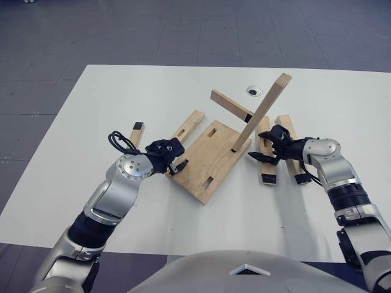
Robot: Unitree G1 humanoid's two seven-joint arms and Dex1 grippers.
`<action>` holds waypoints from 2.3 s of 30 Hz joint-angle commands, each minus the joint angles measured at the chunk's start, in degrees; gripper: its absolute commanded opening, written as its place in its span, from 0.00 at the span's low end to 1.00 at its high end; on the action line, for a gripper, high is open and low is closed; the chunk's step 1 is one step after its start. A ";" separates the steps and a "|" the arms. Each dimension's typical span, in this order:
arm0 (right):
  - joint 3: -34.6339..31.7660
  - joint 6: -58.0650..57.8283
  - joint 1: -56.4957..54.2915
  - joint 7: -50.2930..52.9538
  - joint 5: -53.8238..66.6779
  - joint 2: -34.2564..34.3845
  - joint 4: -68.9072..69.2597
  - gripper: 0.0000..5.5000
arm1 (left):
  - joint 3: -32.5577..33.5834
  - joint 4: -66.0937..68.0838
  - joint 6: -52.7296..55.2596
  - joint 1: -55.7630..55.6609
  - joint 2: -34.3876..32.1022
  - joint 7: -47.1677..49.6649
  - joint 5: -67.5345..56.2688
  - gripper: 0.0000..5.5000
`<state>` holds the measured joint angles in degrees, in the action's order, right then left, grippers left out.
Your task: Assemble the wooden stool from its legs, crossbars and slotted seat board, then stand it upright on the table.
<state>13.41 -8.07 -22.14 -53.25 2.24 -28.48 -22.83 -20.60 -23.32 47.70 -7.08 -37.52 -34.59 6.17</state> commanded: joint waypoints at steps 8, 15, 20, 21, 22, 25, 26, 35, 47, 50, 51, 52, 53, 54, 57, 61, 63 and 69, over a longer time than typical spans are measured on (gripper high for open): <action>-0.70 3.44 -15.05 12.28 -4.39 11.84 -21.73 0.75 | -6.09 -0.25 4.91 -4.10 3.39 -3.02 -1.95 0.72; -4.17 8.51 -24.65 20.46 -5.47 16.17 -38.81 0.75 | -7.94 0.29 8.34 -8.49 8.94 -2.54 -3.95 0.72; -10.54 3.53 -26.82 24.22 -1.52 13.63 -32.73 0.75 | -7.34 0.43 7.81 -6.31 7.09 -1.37 -3.31 0.72; -11.07 1.87 -26.07 23.86 -1.09 13.18 -29.86 0.72 | -7.06 0.20 7.63 -5.43 6.46 -1.19 -3.17 0.72; -11.32 -0.18 -25.11 23.76 -1.00 12.48 -26.64 0.69 | -6.90 -0.15 7.40 -4.54 5.66 -1.19 -3.14 0.72; -13.06 -5.98 -23.86 24.55 0.32 11.08 -19.36 0.59 | -6.56 -0.78 6.74 -2.98 3.79 -1.33 -3.22 0.72; -14.69 -8.37 -24.70 25.95 1.42 10.98 -16.72 0.55 | -6.13 -0.67 6.45 -2.89 3.04 -1.51 -3.26 0.72; -24.89 -18.13 -42.13 33.95 11.92 14.26 -10.11 0.52 | -3.64 1.89 3.62 -4.31 3.49 -0.75 -3.75 0.72; -24.89 -11.45 -51.60 30.08 14.50 20.74 -28.32 0.52 | -3.32 2.47 2.27 -4.03 4.39 0.06 -3.53 0.72; -24.93 -9.07 -52.72 29.97 13.86 20.69 -31.73 0.52 | -3.58 2.24 2.22 -3.84 4.42 0.16 -3.60 0.72; -24.91 -8.47 -53.08 29.90 13.71 20.72 -32.66 0.52 | -3.68 2.20 2.18 -3.84 4.43 0.18 -3.63 0.72; -24.87 -7.91 -53.48 29.84 13.57 20.85 -33.64 0.52 | -3.76 2.18 2.13 -3.84 4.44 0.22 -3.63 0.72; -24.73 -7.37 -53.70 29.71 13.33 20.98 -34.46 0.52 | -3.90 2.19 2.06 -3.86 4.49 0.26 -3.59 0.72; -24.56 -6.88 -53.85 29.61 13.08 21.11 -35.25 0.52 | -4.08 2.15 2.03 -3.88 4.58 0.31 -3.54 0.72; -24.36 -5.17 -54.37 29.46 12.55 21.07 -36.35 0.52 | -4.41 2.03 1.93 -3.85 4.74 0.36 -3.45 0.72; -28.20 5.48 -60.13 29.25 16.14 19.86 -28.35 0.52 | -4.30 1.72 1.46 -3.40 5.25 0.91 -3.26 0.72; -28.78 9.30 -62.22 29.01 16.75 19.35 -24.59 0.52 | -4.41 1.41 1.43 -3.08 5.35 0.95 -3.30 0.72; -28.53 11.42 -62.55 28.94 16.00 20.28 -31.91 0.52 | -5.27 1.03 1.35 -2.86 5.00 0.76 -3.43 0.72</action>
<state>-15.63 4.11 -86.72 -24.26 19.25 -9.45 -48.60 -24.12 -23.01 47.98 -11.62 -32.33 -32.98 2.87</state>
